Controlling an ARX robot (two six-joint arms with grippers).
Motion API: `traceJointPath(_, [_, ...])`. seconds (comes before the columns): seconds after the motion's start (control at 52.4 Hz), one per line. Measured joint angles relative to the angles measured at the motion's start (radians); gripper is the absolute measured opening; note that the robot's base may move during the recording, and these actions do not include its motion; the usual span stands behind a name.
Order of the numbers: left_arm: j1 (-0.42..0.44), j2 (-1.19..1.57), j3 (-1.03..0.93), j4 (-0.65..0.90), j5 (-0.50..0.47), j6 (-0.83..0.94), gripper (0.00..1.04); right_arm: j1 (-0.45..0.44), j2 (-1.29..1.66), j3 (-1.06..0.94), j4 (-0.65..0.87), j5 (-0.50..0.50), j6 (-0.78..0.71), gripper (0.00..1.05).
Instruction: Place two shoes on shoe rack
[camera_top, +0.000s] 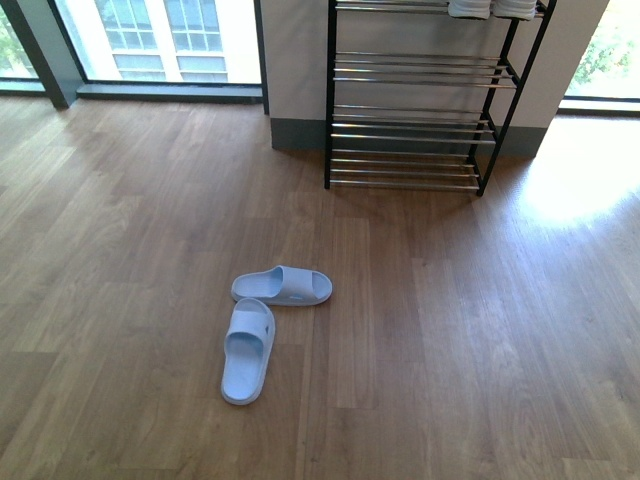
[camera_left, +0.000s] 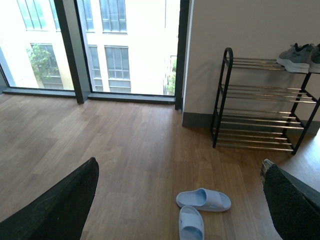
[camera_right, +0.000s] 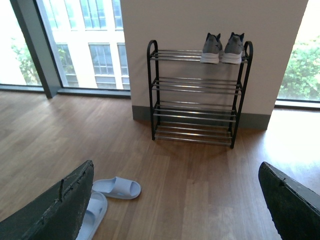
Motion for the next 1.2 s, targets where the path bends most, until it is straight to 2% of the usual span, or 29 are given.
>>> traceJointPath(1.203, [0.0,0.0,0.0,0.0,-0.004,0.0,0.95,0.0,0.001,0.0,0.0,-0.005,0.0,0.96])
